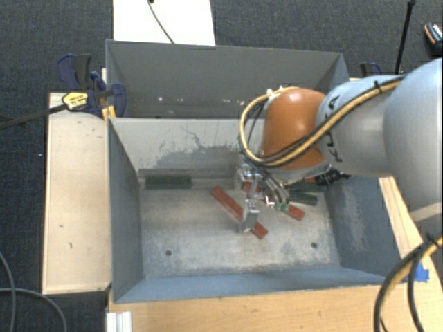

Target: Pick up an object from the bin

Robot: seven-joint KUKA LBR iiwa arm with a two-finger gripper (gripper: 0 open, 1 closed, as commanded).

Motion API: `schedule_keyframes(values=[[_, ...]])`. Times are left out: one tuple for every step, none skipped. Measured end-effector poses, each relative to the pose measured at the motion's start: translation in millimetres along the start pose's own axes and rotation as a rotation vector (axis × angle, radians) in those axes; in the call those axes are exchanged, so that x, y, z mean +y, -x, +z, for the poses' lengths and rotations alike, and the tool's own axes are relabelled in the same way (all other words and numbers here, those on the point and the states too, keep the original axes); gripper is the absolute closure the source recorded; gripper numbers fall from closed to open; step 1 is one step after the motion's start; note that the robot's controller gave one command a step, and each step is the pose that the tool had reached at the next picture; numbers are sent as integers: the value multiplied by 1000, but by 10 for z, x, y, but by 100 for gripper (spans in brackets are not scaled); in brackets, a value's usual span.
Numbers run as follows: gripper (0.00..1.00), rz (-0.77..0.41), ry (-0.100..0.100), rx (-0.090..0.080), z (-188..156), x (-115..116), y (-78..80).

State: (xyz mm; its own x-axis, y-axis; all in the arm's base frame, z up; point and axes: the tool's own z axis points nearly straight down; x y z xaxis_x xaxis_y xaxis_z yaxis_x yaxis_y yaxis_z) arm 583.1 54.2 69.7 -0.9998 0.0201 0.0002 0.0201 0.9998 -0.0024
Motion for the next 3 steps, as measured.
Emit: schedule_keyframes(values=[[100,0,3,0,-10,51,-5],[100,357,5,-8,-1272,44,-45],[100,146,3,-11,-2170,-234,14]])
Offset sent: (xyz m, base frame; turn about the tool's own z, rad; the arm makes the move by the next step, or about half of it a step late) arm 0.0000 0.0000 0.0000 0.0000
